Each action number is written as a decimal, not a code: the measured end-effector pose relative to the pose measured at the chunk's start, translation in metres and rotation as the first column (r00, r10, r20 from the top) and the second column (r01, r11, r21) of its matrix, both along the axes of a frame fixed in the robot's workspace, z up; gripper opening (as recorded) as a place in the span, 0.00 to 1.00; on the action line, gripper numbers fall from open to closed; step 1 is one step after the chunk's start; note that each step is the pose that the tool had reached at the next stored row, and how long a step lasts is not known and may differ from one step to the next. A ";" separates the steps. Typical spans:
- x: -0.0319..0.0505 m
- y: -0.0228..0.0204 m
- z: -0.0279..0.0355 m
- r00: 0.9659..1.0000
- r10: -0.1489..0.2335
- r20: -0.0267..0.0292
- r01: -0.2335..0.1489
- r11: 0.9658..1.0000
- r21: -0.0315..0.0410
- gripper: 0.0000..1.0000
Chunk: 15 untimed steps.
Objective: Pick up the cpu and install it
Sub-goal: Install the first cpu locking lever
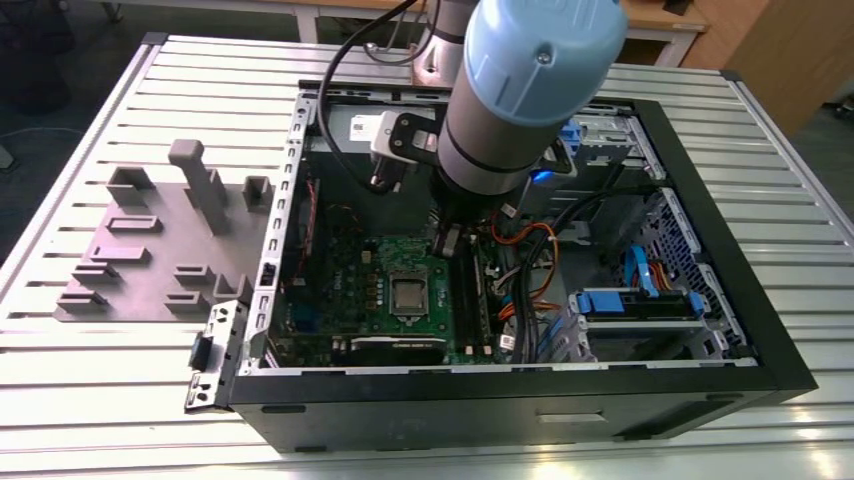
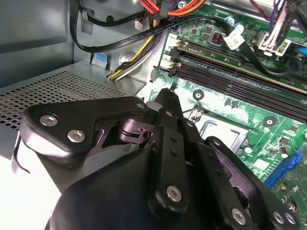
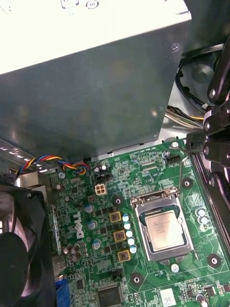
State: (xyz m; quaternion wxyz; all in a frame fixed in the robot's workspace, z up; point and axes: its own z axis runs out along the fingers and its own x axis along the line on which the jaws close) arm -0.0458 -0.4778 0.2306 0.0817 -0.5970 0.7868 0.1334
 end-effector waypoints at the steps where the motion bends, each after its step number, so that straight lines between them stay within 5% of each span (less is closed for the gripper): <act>1: -0.0001 0.0000 0.0000 1.000 0.000 0.000 0.000 1.000 -0.002 0.11; 15: -0.0012 0.0000 0.0017 1.000 0.000 0.000 0.000 1.000 -0.021 0.11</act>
